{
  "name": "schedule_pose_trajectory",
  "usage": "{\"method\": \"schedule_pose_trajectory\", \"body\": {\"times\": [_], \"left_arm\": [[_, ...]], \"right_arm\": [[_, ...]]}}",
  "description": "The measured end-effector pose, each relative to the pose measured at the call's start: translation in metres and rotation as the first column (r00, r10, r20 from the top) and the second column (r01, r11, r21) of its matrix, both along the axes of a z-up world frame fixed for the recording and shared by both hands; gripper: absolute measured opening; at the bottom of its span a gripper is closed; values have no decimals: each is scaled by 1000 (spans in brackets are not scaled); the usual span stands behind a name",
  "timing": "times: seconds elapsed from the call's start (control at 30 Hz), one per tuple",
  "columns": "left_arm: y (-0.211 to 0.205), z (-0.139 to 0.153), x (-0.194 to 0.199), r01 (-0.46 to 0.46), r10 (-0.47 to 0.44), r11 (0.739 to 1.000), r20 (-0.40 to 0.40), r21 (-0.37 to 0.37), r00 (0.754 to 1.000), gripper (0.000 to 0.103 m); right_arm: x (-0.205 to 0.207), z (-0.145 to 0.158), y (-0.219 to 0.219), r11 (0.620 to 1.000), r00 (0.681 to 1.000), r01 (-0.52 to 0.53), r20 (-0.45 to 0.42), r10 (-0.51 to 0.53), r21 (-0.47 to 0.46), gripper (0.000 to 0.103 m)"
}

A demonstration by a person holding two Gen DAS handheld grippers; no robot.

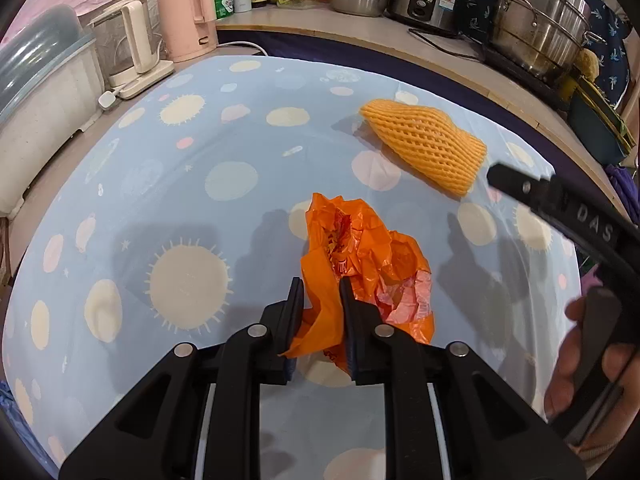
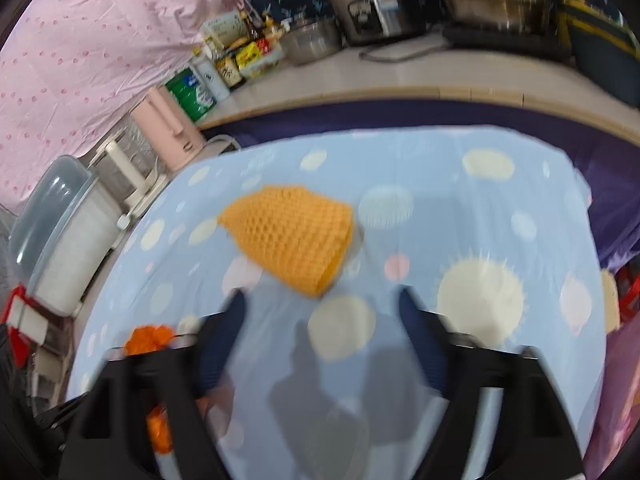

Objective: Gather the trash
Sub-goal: 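Grasp the orange plastic bag with the left gripper while the right grasps the foam net, then carry the orange bag and foam net over the wastebasket with both grippers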

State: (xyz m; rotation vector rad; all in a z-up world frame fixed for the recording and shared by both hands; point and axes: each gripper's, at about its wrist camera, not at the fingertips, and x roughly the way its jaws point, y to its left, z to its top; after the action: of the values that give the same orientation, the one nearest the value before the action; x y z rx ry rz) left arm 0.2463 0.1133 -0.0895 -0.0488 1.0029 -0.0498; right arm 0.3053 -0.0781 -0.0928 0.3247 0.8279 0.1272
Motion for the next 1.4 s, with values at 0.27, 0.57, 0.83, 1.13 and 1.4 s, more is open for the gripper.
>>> {"method": "schedule_pose_trajectory", "body": {"times": [0.27,0.57,0.83,1.13,1.4], "left_arm": [[15,5,14,-25,25,1000,17,0,1000,18],[20,1,24,-39,38,999,8,3,999,18],[17,3,15,-41,41,999,11,4,999,18],[0,16,-16,9,-9,1000,24,2,1000,18],[-27,29,-58,87,-87,996,32,7,996,18]], "right_arm": [[69,5,20,993,994,-109,4,110,-52,84],[74,-30,30,991,984,-134,-118,136,25,12],[4,-18,8,992,990,-99,-97,106,73,9],[-106,-9,-17,994,996,-11,-92,21,107,8],[-178,12,-45,992,997,53,-69,-46,110,8]]}}
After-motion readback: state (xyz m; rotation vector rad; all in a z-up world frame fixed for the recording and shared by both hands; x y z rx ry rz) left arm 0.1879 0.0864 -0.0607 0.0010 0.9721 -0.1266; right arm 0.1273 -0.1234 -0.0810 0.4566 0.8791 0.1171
